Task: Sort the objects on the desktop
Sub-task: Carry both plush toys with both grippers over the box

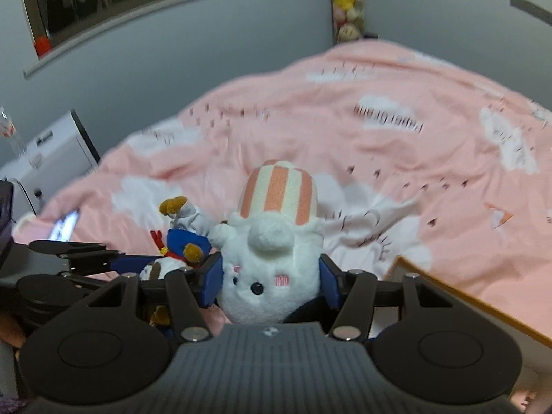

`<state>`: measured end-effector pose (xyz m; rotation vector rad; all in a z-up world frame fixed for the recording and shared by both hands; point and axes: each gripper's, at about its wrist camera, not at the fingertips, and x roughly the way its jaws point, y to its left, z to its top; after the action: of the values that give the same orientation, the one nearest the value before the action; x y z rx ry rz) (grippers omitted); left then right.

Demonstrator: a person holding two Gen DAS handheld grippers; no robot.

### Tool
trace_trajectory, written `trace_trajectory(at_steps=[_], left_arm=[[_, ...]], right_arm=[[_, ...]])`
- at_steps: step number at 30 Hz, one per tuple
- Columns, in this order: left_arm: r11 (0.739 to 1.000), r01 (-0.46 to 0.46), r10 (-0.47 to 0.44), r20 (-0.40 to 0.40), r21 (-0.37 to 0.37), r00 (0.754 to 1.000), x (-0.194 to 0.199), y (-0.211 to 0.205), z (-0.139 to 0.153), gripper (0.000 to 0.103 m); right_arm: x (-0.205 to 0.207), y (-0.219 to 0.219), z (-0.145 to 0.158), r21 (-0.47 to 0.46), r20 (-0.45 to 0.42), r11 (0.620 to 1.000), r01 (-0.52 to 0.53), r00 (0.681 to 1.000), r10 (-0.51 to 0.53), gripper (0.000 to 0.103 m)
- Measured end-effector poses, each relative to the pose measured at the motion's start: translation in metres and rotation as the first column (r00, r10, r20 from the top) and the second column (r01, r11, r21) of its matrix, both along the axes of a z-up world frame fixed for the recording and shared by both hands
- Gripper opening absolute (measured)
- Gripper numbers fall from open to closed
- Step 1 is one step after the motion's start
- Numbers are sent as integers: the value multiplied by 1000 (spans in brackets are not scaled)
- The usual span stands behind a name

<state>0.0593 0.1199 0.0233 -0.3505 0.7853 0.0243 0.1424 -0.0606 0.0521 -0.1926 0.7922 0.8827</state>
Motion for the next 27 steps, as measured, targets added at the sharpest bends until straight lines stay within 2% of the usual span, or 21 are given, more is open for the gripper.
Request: trace_trajectory(at_steps=[5,8,12,16,18,20,23,27], left_arm=[[996,85,-86,108,19,990,-5,-20,37,63],[988,151,-152,165,24,974,-3,-35,56,63],[967,251,-253,223,36,941,8,-63,74,63],[928,370,-368,252,40,895,25,-100,79,63],[903,429,-421,243,22,874,39,-118,73,63],[882,471,-459,211,-11,863,54,-134,62,63],[852,520,-511,127,-54,850,81,-156,34,63],[840,540,-539,35,-59,842,106,-172,-1,63]], right_arm=[[-12,-45,33,79,51,996,52,997,-56,59],[-17,-73,48,104,90,989,103,990,-112,59],[-21,-115,60,127,129,973,194,969,-210,59],[-20,-153,56,112,143,951,288,943,-302,59],[-16,-167,47,94,122,944,317,937,-327,59],[-10,-179,33,65,89,937,344,933,-349,59],[4,-191,6,8,14,929,371,929,-371,59],[28,-203,-33,-33,-122,923,383,915,-384,59]])
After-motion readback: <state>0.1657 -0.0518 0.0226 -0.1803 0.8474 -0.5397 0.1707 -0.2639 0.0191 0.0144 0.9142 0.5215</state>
